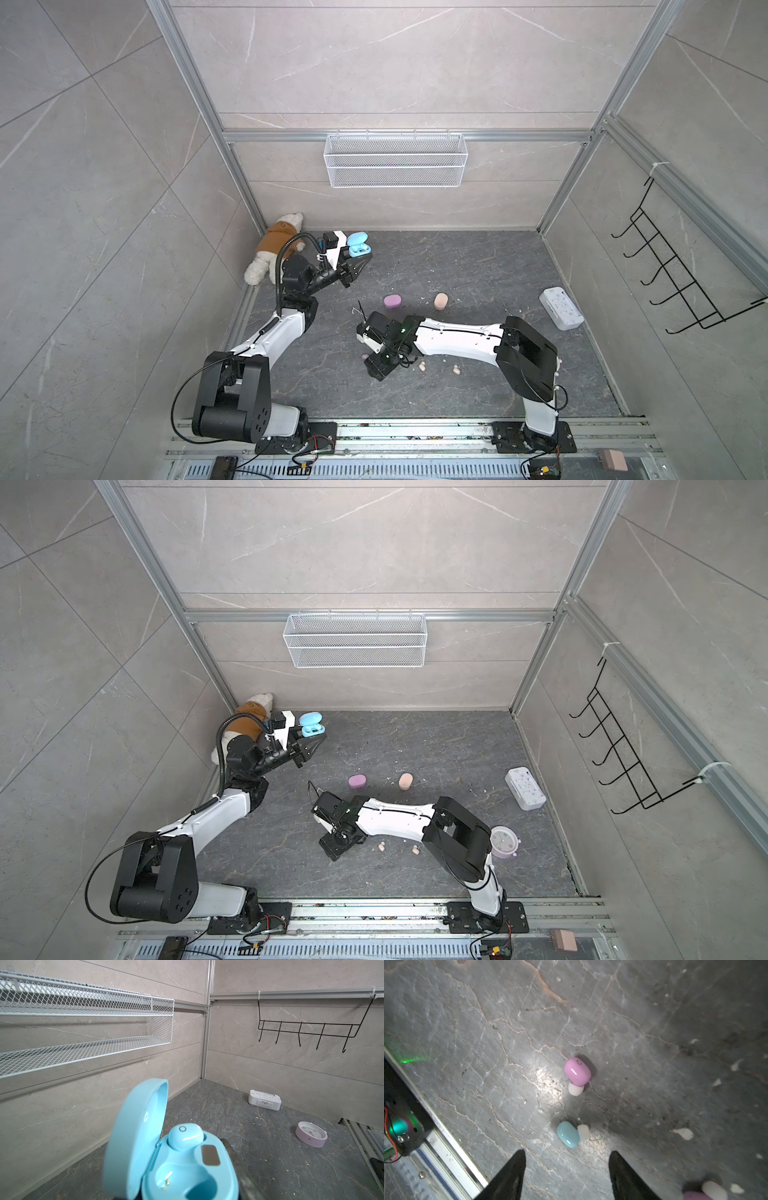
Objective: Insert wireless bluetooth earbuds into charging case
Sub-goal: Rotate the wireless bluetooth earbud at the bottom-center of the table.
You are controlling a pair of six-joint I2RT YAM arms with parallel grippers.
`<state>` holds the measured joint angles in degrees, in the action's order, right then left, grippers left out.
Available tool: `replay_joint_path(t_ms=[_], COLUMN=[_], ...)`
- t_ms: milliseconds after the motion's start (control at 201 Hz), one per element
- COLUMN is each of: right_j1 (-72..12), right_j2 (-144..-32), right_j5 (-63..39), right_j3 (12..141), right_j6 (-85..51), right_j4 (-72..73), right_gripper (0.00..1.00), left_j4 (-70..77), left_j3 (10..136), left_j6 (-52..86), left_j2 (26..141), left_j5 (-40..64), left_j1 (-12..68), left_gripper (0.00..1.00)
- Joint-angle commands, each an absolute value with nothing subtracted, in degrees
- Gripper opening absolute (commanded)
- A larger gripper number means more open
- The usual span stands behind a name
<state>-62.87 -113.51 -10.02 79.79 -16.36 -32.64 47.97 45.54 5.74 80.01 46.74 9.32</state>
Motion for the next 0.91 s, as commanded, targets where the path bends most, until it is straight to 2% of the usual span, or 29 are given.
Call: replay_joint_path(t_ms=[0, 473, 906], right_j1=[-62.3, -61.43, -64.24], right_j2=[-115.42, -119.33, -113.16], right_j5=[-13.65, -15.31, -18.4], right_j3=[81.11, 82.9, 75.84], right_j6=[-13.81, -11.37, -15.32], right_j4=[-31.01, -29.76, -29.35], right_gripper=[0.66, 0.66, 0.65], left_j4=[50.36, 50.57, 50.89], left_j3=[47.37, 47.16, 47.11], left_j6=[5.53, 5.82, 6.24], left_j2=[79.37, 79.36, 79.12], left_j5=[47.68, 47.91, 48.21], left_j1=[9.05, 9.05, 9.04], left_gripper=[0.14, 0.14, 0.14])
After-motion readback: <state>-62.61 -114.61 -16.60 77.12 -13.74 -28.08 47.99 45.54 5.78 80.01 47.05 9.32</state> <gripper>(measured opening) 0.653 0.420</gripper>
